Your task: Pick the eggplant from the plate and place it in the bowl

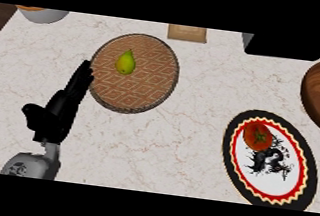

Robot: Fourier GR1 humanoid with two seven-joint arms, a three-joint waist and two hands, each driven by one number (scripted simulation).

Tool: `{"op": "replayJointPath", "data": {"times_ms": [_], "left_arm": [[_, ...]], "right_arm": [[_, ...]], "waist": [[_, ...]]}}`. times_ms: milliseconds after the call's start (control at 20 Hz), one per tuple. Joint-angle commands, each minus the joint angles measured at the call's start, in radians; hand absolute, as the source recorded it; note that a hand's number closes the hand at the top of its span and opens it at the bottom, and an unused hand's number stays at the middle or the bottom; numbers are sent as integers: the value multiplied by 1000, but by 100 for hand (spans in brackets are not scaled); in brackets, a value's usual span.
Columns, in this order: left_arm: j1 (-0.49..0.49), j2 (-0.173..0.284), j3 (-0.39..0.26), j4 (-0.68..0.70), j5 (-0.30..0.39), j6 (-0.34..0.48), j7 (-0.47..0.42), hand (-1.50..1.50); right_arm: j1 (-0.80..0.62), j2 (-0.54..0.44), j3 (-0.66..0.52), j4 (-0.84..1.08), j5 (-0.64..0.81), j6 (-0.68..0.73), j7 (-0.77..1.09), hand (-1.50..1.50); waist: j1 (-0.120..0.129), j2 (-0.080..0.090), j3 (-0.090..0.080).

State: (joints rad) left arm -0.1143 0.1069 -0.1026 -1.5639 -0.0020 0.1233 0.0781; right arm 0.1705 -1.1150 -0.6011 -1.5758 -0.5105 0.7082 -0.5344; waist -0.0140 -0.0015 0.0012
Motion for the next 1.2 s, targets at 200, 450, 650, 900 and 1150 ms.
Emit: {"op": "replayJointPath", "data": {"times_ms": [200, 450, 650, 900, 1150], "left_arm": [[-63, 0, 13, 26, 4, -19, 26, 0], [-56, -10, -9, 12, -21, -8, 26, 0], [-33, -39, -30, 40, -34, -10, -39, 0], [-71, -50, -16, 59, -25, -6, -8, 0], [-66, -46, -38, 42, -32, -28, -4, 0]], "right_arm": [[-130, -13, 63, 59, 207, 1, -113, 150], [-228, -13, 195, 238, 453, -145, -305, 150], [-403, 28, 348, 383, 553, -270, -301, 150], [-579, 89, 463, 609, 686, -351, -384, 150], [-690, 171, 525, 842, 797, -468, -465, 150]], "waist": [[27, 6, 0], [52, 12, 2], [63, 14, 1], [62, 14, 1], [89, 22, 3]]}}
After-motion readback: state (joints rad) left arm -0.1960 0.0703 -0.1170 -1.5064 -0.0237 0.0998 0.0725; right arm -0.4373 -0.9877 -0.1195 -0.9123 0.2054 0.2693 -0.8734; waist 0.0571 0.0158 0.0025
